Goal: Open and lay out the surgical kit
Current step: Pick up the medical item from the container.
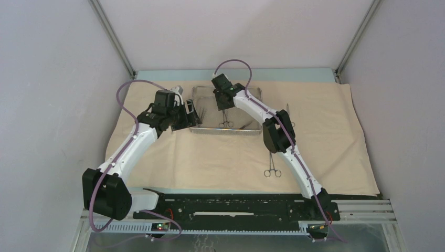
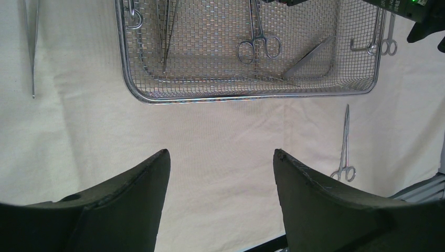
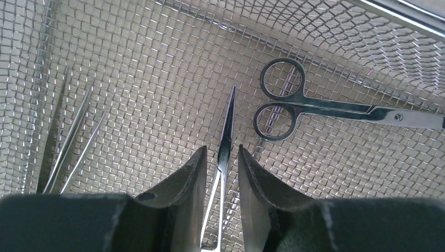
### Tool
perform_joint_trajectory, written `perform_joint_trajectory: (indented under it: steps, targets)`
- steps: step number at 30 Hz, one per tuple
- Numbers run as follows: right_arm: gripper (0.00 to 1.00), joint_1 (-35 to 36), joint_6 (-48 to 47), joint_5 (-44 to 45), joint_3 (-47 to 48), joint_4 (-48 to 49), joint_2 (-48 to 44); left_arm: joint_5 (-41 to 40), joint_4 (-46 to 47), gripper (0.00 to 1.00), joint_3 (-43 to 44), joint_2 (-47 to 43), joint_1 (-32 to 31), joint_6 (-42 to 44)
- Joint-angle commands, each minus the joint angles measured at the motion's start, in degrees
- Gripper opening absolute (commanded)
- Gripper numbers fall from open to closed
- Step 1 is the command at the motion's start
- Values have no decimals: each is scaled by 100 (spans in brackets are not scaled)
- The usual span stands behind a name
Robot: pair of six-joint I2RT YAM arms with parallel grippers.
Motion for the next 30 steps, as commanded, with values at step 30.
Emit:
perform_joint_trajectory:
  steps: [30]
  targets:
    - [0,56,-70,126,-128,271,-950,-74,35,77,415,-52,-32,-31]
